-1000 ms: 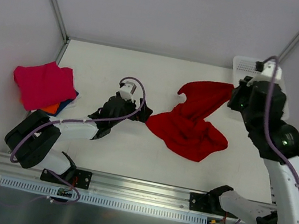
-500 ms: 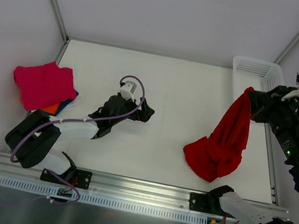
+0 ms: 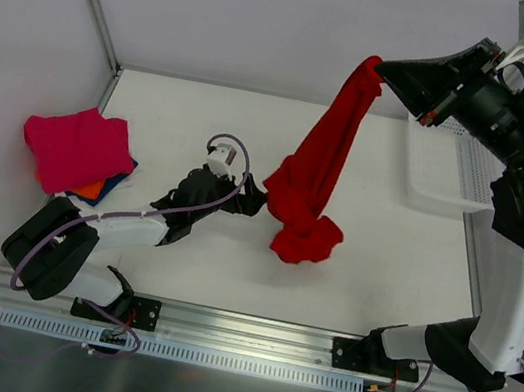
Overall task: Fold and stack the t-shirts
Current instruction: Flatten the tshirt out
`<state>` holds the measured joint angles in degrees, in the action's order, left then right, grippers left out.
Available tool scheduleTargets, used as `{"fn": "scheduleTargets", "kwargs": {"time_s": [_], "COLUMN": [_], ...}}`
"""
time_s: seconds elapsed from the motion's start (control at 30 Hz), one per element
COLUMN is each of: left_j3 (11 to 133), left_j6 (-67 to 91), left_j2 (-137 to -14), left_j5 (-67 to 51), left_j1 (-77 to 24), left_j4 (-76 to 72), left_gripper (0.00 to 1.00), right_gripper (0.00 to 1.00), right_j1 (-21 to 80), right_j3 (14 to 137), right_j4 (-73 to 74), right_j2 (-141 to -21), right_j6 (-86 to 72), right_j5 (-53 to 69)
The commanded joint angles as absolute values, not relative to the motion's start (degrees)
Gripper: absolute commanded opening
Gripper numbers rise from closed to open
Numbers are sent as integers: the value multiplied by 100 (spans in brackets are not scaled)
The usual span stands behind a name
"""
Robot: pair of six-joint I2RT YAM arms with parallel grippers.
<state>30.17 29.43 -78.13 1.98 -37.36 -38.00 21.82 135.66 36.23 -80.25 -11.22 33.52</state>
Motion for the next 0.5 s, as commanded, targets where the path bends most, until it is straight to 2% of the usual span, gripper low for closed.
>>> {"fn": "scheduleTargets", "kwargs": {"time_s": [0.0, 0.27, 0.37, 0.4, 0.47], "left_j3": [2892, 2760, 2786, 2786, 2795], "left_j6": [2953, 2856, 2891, 2918, 2927], "left_j2": [-7506, -7198, -7225, -7233, -7277], "left_j5": [369, 677, 650, 642, 607], "left_j1": [-3665, -3665, -3665, -3665, -3665], "left_j4": [-3867, -3762, -3762, -3762, -3788], "left_gripper": [99, 99, 99, 99, 99], "right_gripper": [1, 1, 1, 1, 1], "right_j1": [1750, 1170, 949, 949, 940], "right_j3": [13263, 12527, 12043, 11902, 11551], "right_j4": [989, 958, 1840, 2150, 2678], "right_j2": [-8112, -7814, -7324, -7208, -6936], "right_j6": [-3294, -3331, -2824, -2212, -1655], "right_j5": [5097, 5116, 4792, 4633, 3969]}}
